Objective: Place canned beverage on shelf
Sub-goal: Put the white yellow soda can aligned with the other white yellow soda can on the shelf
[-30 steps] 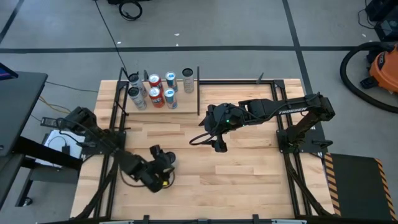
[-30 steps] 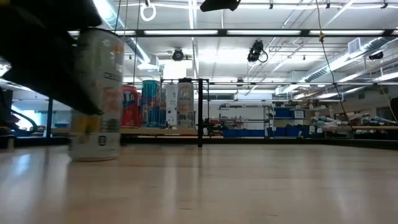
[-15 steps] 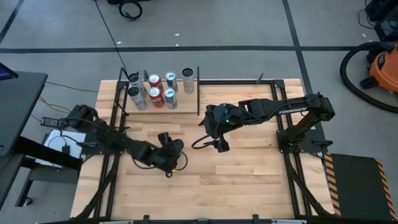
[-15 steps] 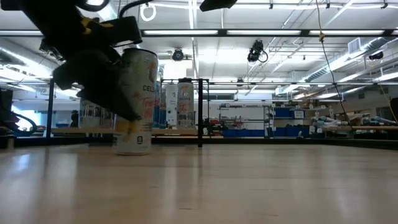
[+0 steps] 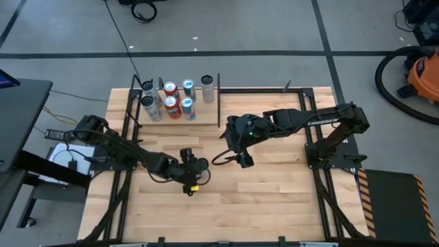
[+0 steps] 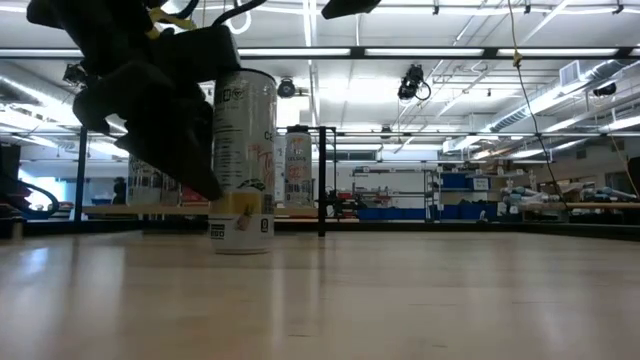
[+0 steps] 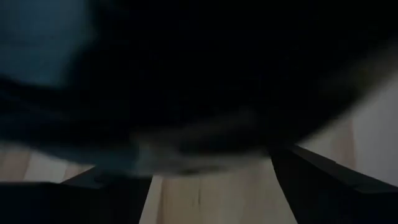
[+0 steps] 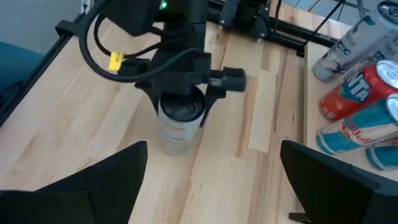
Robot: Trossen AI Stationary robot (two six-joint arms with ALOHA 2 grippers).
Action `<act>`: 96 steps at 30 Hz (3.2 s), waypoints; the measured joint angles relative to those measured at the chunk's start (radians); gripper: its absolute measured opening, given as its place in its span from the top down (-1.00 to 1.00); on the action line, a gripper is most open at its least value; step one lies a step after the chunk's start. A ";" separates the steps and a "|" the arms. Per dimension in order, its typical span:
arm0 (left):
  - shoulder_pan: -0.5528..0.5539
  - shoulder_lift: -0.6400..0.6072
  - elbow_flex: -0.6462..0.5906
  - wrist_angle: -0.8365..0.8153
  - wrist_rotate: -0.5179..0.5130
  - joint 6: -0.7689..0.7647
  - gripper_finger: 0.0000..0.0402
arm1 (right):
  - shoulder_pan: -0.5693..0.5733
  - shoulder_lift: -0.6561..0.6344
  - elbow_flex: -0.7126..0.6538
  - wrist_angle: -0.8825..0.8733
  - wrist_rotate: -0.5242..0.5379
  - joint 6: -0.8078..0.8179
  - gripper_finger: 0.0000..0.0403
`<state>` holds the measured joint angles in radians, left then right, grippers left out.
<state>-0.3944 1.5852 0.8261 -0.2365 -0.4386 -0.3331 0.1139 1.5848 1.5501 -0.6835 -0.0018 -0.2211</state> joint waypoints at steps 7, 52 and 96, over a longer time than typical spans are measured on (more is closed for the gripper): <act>-0.004 -0.012 0.001 -0.094 -0.010 -0.066 -0.57 | -0.002 -0.001 -0.072 0.018 -0.126 -0.101 -0.87; 0.266 -0.021 0.000 0.126 0.153 0.211 -0.57 | -0.222 0.000 -0.322 0.435 -0.364 -0.227 -0.87; 0.337 0.031 0.062 0.322 0.288 0.253 -0.57 | -0.248 -0.001 -0.385 0.453 -0.384 -0.253 -0.87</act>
<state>-0.0574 1.6157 0.8879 0.0850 -0.1506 -0.0805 -0.1345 1.5841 1.1656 -0.2308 -0.3861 -0.4736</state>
